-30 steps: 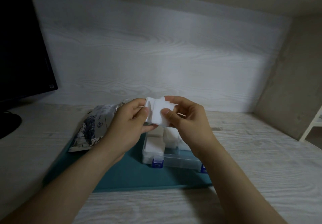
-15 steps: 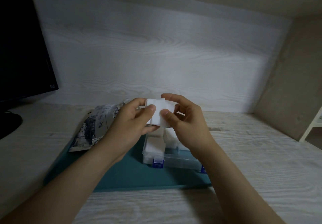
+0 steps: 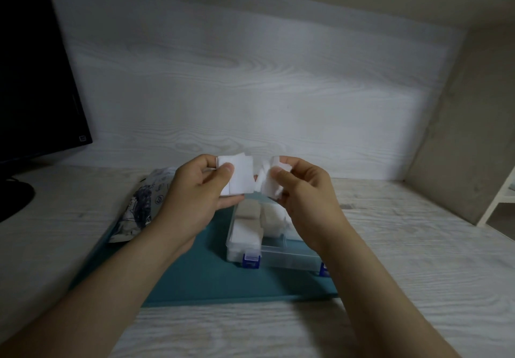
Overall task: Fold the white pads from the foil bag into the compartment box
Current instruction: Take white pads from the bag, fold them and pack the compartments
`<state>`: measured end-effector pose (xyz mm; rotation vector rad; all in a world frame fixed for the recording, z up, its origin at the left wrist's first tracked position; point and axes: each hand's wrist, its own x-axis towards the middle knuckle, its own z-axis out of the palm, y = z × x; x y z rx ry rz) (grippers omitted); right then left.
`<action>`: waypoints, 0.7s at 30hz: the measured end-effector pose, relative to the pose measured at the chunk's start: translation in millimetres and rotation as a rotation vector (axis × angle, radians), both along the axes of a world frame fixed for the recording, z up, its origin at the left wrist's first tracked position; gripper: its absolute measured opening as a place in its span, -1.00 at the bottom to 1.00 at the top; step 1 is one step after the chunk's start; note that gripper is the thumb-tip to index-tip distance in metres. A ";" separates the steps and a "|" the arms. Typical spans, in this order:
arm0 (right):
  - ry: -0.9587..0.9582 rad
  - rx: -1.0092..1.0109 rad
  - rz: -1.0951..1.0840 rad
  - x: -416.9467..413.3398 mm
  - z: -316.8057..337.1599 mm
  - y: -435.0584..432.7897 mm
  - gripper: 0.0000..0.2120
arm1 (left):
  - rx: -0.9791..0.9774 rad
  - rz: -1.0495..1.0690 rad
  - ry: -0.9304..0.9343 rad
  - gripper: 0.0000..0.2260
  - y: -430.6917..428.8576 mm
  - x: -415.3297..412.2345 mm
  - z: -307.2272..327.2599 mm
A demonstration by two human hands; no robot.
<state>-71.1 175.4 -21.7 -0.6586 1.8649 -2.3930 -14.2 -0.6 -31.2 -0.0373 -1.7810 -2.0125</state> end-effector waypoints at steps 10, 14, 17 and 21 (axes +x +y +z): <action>-0.069 0.200 -0.034 4.1 5.3 2.4 -0.85 | -0.071 -0.073 -0.005 -0.80 1.5 0.2 -4.3; 0.120 0.300 -0.131 3.5 -2.1 -0.8 -0.86 | -0.089 -0.115 0.004 -0.79 2.0 1.5 -4.0; 0.224 0.323 -0.182 0.6 -7.3 -3.5 -0.90 | -0.098 -0.123 0.003 -0.79 3.6 1.5 -4.1; 0.320 0.318 -0.269 -3.4 -7.3 -2.2 -0.95 | -0.099 -0.134 -0.004 -0.79 3.1 0.9 -4.6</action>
